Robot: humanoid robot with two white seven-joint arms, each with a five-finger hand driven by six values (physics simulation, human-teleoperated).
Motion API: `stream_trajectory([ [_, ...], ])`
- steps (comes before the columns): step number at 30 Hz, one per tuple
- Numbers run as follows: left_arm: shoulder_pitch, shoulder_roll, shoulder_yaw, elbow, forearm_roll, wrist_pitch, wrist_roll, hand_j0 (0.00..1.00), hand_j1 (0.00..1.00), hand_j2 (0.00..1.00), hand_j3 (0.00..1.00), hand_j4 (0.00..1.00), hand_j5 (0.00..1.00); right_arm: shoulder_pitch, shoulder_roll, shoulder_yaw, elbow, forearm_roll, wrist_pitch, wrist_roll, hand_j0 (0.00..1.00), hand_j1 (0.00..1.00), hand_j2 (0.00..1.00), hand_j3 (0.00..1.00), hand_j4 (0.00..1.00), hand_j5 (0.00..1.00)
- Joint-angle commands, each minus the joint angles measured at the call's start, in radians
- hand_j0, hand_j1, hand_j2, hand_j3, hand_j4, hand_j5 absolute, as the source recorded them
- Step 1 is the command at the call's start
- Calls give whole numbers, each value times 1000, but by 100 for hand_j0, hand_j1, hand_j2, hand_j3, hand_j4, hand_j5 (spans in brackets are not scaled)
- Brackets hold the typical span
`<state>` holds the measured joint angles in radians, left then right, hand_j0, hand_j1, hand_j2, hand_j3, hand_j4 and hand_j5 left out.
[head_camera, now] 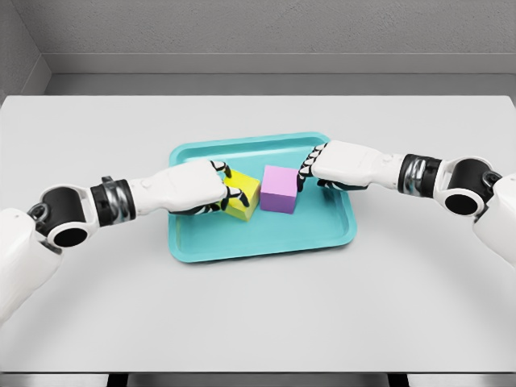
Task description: Push two cubes
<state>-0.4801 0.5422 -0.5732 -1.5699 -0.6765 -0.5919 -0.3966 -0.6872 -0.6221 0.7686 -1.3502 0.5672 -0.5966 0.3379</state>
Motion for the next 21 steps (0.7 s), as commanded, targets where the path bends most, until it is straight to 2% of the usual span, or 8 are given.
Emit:
stream_trajectory([
  [1,2,5,-8,-1,-25,-19,-10,68,68,68,68,68,68,0,1,9,2,39,-14,6,57,57,57,57,57,57],
  [6,18,51,10,-21,-15,-19,-10,67,67,67,67,67,67,-3,-5,8,22,37,-14,6,57,57,57,57,57,57],
  [7,18,53,22,-22,-14,-19,-8,62,62,62,62,62,62,0,-5,9,14,36,-14,6,57,57,57,57,57,57],
  [12,23,61,82,-25,-15,-19,-10,60,60,60,60,60,60,2,-13,24,-24,34,-14,4,57,57,57,57,57,57],
  [21,52,68,84,-29,-14,-19,-10,60,60,60,60,60,60,3,-10,38,-26,33,-14,4,57,57,57,57,57,57],
])
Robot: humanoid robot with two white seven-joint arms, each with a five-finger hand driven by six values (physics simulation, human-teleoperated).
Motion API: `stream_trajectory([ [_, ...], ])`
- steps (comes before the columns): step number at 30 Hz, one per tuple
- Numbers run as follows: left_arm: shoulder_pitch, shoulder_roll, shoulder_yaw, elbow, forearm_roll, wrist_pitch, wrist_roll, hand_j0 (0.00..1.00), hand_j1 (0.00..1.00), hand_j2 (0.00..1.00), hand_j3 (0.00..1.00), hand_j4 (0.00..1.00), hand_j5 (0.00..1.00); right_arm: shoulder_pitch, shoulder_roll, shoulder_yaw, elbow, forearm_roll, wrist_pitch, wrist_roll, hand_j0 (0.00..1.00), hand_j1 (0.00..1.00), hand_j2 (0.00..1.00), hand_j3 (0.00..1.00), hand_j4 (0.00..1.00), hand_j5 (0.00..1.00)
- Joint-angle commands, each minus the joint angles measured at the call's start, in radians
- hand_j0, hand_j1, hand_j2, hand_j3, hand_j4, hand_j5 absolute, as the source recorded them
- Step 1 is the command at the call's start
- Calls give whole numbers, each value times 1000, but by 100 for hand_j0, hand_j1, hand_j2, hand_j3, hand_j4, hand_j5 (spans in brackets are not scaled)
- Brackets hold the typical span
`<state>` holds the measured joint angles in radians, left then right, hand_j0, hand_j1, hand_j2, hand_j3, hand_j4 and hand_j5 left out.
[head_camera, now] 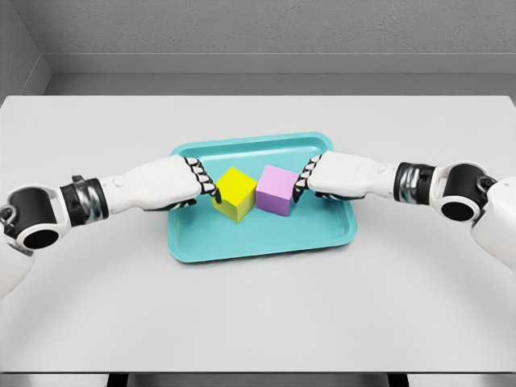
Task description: Push two cubes
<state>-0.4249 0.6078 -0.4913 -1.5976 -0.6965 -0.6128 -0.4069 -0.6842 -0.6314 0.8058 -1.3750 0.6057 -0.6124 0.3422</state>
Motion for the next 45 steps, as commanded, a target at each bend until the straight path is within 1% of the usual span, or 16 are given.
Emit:
stream_trajectory([
  [1,0,3,2,-8,6,2,0,60,60,60,60,60,60,0,-1,1,-4,-6,2,-2,57,57,57,57,57,57],
  [4,25,21,2,-33,8,2,0,58,58,58,58,58,58,3,-2,1,-7,-6,2,0,57,57,57,57,57,57],
  [10,32,15,-1,-53,8,2,0,58,58,58,58,58,58,5,4,3,-9,-18,2,0,57,57,57,57,57,57],
  [12,34,12,-4,-53,6,2,0,58,58,58,58,58,58,9,1,3,-38,-20,2,0,57,57,57,57,57,57],
  [14,35,10,-4,-53,6,2,0,58,58,58,58,58,58,11,-2,1,-41,-18,2,0,57,57,57,57,57,57],
  [15,48,9,-3,-53,6,2,0,58,58,58,58,58,58,11,-11,1,-41,-18,2,1,57,57,57,57,57,57],
  [21,48,-19,2,-53,5,2,0,58,58,58,58,58,58,2,-91,-14,-42,-20,2,3,58,58,58,58,58,58],
  [22,48,-31,2,-51,5,2,0,58,58,58,58,58,58,-2,-105,-51,-42,-20,2,4,58,58,58,58,58,58],
  [24,48,-33,7,-50,3,2,0,58,58,58,58,58,58,-11,-105,-65,-42,-20,2,9,58,58,58,58,58,58],
  [26,48,-43,8,-47,3,2,0,58,58,58,58,58,58,-34,-93,-65,-36,-17,2,12,58,58,58,58,58,58],
  [29,48,-49,16,-44,3,2,0,58,58,58,58,58,58,-44,-73,-63,-35,-12,2,14,58,58,58,58,58,58],
  [32,48,-60,28,-41,2,2,0,58,58,58,58,58,58,-55,-28,-54,-12,-6,2,14,58,58,58,58,58,58],
  [35,48,-74,31,-39,2,2,-4,58,58,58,58,58,58,-71,12,-51,45,-1,2,24,58,58,58,58,58,58],
  [38,48,-82,36,-35,2,2,-7,58,58,58,58,58,58,-89,59,-50,103,28,2,26,58,58,58,58,58,58],
  [41,46,-94,36,-21,-3,2,-15,58,58,58,58,58,58,-91,79,-50,136,45,2,26,58,58,58,58,58,58],
  [45,38,-112,37,-13,-3,2,-18,58,58,58,58,58,58,-92,87,-28,140,60,2,24,58,58,58,58,58,58],
])
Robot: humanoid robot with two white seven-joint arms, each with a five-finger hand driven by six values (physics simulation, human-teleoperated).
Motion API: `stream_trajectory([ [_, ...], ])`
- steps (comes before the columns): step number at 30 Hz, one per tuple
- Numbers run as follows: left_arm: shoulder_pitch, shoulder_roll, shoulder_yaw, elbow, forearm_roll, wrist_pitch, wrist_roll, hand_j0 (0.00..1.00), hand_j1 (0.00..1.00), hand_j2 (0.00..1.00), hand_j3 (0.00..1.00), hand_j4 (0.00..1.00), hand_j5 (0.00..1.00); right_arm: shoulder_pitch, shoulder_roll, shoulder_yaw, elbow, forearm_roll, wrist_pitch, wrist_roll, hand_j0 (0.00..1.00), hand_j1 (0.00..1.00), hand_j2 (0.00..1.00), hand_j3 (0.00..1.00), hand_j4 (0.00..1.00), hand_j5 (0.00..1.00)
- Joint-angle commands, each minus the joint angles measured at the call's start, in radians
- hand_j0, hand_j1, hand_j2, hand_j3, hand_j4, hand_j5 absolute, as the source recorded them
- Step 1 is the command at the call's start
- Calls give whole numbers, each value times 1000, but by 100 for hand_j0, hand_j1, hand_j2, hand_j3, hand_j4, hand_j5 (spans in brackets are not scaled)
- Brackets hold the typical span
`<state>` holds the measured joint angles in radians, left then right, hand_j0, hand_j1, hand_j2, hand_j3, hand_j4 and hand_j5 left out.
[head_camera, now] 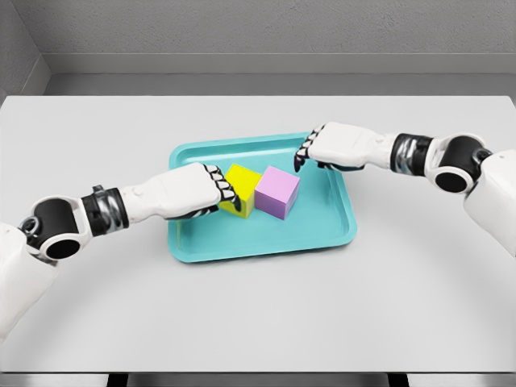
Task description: Push two cubes
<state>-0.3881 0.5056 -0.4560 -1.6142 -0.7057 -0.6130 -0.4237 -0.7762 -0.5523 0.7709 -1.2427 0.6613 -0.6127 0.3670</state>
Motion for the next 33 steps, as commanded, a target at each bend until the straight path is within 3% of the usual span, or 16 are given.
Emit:
stream_trajectory([
  [1,0,-15,2,5,5,2,-3,58,58,58,58,58,58,0,9,8,15,11,2,0,58,58,58,58,58,58],
  [23,-3,-59,17,28,3,2,-26,59,59,59,59,59,59,-8,46,44,8,27,2,4,58,58,58,58,58,58],
  [27,6,-49,17,27,6,2,-26,46,46,46,46,46,46,-15,60,47,12,32,2,4,58,58,58,58,58,58],
  [33,18,-33,17,-47,15,2,-26,45,45,45,45,45,45,-15,74,56,12,34,2,4,58,58,58,58,58,58],
])
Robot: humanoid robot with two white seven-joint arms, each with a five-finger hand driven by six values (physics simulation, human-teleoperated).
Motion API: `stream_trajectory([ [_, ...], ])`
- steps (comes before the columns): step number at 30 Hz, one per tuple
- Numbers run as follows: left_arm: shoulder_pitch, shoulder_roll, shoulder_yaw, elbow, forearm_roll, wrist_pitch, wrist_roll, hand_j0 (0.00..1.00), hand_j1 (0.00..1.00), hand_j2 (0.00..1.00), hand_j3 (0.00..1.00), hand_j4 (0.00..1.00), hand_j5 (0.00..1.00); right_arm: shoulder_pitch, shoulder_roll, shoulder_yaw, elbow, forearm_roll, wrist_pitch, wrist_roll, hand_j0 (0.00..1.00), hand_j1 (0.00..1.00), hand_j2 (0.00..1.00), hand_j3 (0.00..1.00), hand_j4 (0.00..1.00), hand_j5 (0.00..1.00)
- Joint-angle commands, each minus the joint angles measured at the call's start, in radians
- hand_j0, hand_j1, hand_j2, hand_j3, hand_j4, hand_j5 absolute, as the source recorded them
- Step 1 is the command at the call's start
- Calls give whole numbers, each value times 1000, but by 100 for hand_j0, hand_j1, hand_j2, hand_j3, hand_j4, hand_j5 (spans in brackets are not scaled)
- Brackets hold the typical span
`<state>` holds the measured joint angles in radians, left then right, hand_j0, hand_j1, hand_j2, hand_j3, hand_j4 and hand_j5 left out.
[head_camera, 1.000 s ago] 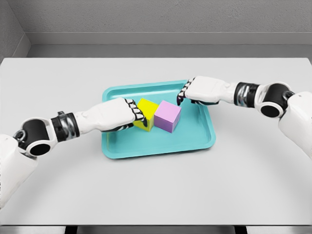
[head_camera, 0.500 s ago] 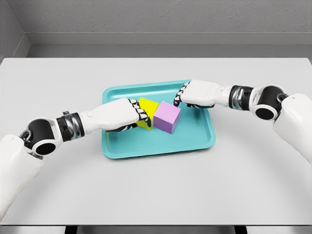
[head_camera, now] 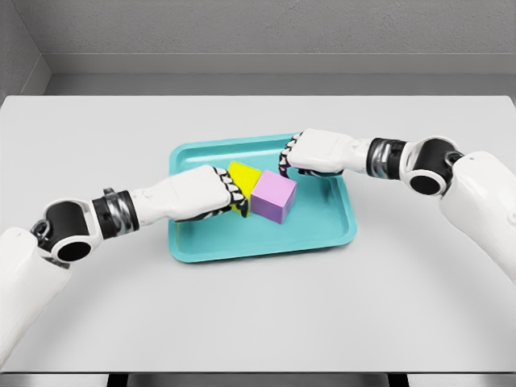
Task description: Push two cubes
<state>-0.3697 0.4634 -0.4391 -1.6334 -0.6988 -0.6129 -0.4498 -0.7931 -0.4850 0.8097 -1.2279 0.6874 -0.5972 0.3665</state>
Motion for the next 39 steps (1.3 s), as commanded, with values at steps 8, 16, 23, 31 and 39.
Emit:
stream_trajectory([
  [8,17,35,37,-65,12,2,0,42,42,42,42,42,42,-12,26,22,4,12,-14,5,58,58,58,58,58,58],
  [16,23,83,53,-72,39,2,0,42,42,42,42,42,42,-18,-7,9,21,11,-14,5,58,58,58,58,58,58],
  [23,25,133,92,-65,56,2,0,43,43,43,43,43,43,-6,-124,3,-116,0,-14,6,58,58,58,58,58,58],
  [31,12,144,115,-28,56,2,0,44,44,44,44,44,44,58,-322,-127,-522,-39,-14,14,58,58,58,58,58,58],
  [39,15,227,134,-2,105,2,2,46,46,46,46,46,46,84,-299,34,-541,-335,-14,11,58,58,58,58,58,58],
])
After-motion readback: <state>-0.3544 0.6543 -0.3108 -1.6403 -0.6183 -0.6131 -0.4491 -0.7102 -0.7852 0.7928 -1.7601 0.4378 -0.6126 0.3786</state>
